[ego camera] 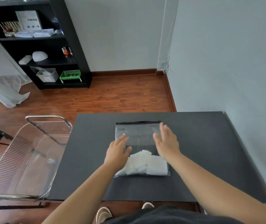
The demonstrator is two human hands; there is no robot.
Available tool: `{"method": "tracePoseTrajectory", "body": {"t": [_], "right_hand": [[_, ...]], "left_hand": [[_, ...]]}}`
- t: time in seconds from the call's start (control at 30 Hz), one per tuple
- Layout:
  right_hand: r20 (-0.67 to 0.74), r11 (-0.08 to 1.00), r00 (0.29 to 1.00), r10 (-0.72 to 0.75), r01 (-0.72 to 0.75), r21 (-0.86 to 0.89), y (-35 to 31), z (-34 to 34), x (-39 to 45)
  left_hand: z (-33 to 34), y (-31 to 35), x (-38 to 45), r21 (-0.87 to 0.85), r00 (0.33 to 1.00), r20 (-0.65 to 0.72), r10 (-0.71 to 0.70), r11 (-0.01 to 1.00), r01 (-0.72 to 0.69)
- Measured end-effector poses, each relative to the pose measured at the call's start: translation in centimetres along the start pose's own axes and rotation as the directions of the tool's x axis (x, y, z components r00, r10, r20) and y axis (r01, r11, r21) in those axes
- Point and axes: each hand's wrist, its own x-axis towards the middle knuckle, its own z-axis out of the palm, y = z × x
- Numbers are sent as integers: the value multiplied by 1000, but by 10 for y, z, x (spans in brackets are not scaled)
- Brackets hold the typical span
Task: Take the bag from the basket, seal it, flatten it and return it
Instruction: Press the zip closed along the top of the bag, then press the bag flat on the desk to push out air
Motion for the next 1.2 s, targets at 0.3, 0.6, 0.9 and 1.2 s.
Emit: {"method": "tracePoseTrajectory", "body": {"t": [0.3, 0.6, 0.9, 1.2], "right_hand": [[196, 855, 966, -171, 244, -457, 16, 70, -6], [186, 858, 972, -146, 218, -464, 27, 87, 4], [208, 872, 972, -106, 192, -450, 31, 89, 7], [208, 868, 973, -105, 192, -459, 32, 89, 10]], "left_hand": [[49, 0, 3, 254, 989, 150, -3, 966, -36], [57, -16, 3, 246, 988, 151, -37, 969, -1], [62, -17, 8, 293, 990, 144, -8, 955, -35], [65, -15, 8, 330, 990, 143, -1, 943, -47]]}}
